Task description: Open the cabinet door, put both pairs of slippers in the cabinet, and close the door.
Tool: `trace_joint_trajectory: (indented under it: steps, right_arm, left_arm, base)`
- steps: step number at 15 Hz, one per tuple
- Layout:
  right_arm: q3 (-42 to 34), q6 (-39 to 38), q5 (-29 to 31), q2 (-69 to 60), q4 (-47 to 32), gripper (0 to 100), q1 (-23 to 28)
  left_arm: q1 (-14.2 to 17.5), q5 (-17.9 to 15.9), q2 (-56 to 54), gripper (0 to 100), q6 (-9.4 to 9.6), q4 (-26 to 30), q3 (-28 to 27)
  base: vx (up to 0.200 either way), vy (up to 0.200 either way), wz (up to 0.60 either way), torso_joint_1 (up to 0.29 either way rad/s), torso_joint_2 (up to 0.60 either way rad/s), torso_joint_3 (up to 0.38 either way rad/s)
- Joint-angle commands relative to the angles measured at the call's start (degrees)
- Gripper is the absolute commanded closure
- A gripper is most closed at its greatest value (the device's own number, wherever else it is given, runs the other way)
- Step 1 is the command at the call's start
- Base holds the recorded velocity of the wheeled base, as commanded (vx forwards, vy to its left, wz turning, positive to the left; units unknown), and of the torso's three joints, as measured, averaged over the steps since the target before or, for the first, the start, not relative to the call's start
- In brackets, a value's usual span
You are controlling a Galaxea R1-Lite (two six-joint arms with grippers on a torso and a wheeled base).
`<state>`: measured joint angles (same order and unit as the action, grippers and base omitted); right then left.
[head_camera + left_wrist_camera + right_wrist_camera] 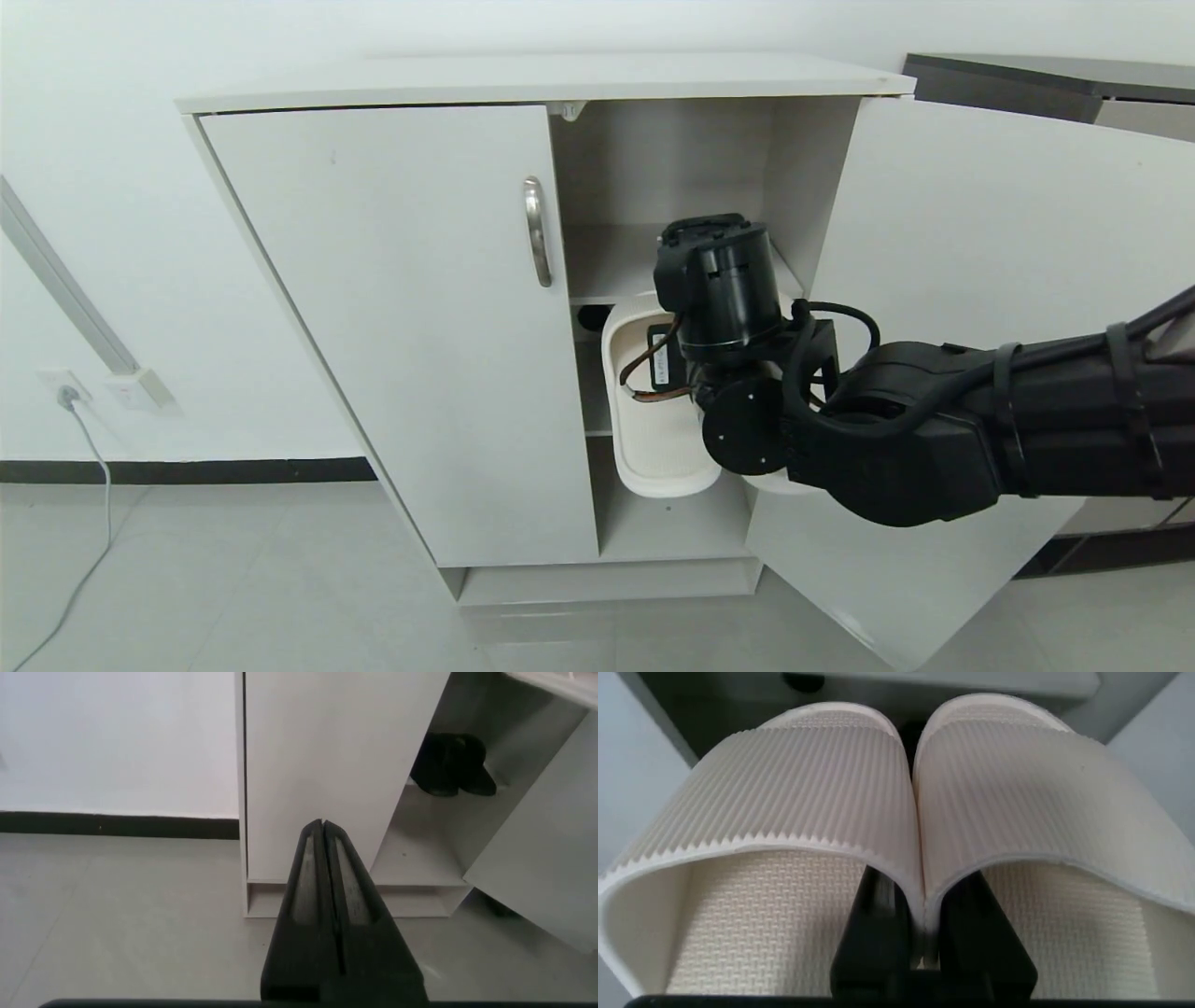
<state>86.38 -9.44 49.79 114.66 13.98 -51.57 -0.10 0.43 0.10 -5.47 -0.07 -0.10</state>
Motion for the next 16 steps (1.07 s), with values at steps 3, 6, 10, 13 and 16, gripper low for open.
trace_joint_trajectory:
  steps: [3, 6, 10, 13, 16]
  right_arm:
    - [0.54, 0.47, 0.05, 0.30, 2.37, 100, 0.06]
    - [0.54, 1.96, -0.04, 0.03, 4.83, 100, 0.06]
    - [0.28, 2.23, -0.04, 0.21, 5.18, 100, 0.06]
    - [0.01, 2.23, -0.04, 0.30, 5.09, 100, 0.06]
    - [-0.16, 2.23, -0.04, 0.38, 5.09, 100, 0.06]
  left_arm:
    - [0.01, 0.01, -0.01, 100, 0.02, -0.01, 0.01]
    - [0.01, 0.01, -0.01, 100, 0.02, -0.01, 0.01]
    - [0.01, 0.01, -0.01, 100, 0.02, -0.01, 0.01]
    - [0.01, 0.01, -0.01, 100, 0.11, -0.01, 0.01]
    - [0.01, 0.01, -0.01, 100, 0.02, -0.01, 0.01]
  base:
    - [0.000, 0.000, 0.00, 0.000, 0.00, 0.000]
    - [0.000, 0.000, 0.00, 0.000, 0.00, 0.000]
    - [0.200, 0.000, 0.00, -0.001, 0.00, 0.006]
    - [0.200, 0.000, 0.00, 0.002, 0.00, 0.001]
    - [0.200, 0.000, 0.00, -0.001, 0.00, 0.002]
